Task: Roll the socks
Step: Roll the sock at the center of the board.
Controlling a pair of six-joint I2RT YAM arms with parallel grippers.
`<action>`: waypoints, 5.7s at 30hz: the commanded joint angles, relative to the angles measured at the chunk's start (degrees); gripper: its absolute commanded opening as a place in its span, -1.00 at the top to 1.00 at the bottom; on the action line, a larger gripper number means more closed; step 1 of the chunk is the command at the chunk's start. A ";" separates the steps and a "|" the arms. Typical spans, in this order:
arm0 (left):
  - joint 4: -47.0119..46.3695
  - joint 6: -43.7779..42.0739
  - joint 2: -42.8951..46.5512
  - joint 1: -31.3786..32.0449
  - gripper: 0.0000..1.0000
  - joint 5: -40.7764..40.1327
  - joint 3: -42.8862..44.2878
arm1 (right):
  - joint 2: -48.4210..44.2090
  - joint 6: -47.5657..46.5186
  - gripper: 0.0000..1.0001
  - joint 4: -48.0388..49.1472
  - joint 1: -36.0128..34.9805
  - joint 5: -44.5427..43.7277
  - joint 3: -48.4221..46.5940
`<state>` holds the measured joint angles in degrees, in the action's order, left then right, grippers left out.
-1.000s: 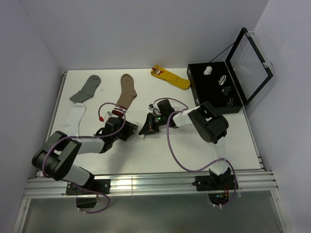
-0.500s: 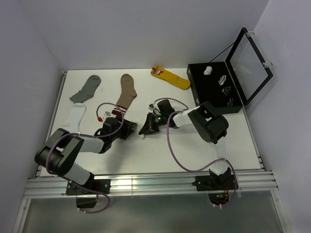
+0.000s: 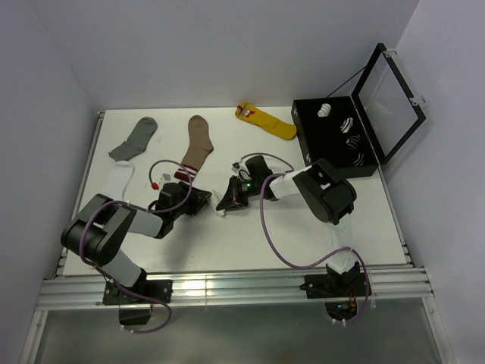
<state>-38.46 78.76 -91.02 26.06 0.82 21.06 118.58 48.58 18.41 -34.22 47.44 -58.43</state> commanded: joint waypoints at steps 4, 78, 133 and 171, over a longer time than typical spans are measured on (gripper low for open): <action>7.25 -2.65 -5.04 -0.22 0.26 0.32 0.47 | 2.00 -1.99 1.00 -2.50 0.73 -5.43 1.22; 67.11 -20.85 -9.44 5.05 0.86 -10.22 39.33 | -8.10 -40.94 1.00 8.83 -26.34 -65.21 4.82; 18.51 -8.71 3.84 3.20 -0.20 -3.90 7.94 | -0.46 8.20 1.00 26.59 1.70 -9.30 15.10; 59.37 -20.31 -8.38 4.96 0.99 -8.20 35.37 | -23.49 -38.20 -0.18 4.69 -22.29 -63.52 12.03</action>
<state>14.90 60.73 -97.25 30.59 -7.33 55.59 94.41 16.78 18.72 -55.16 -8.32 -44.69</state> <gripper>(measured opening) 0.048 0.587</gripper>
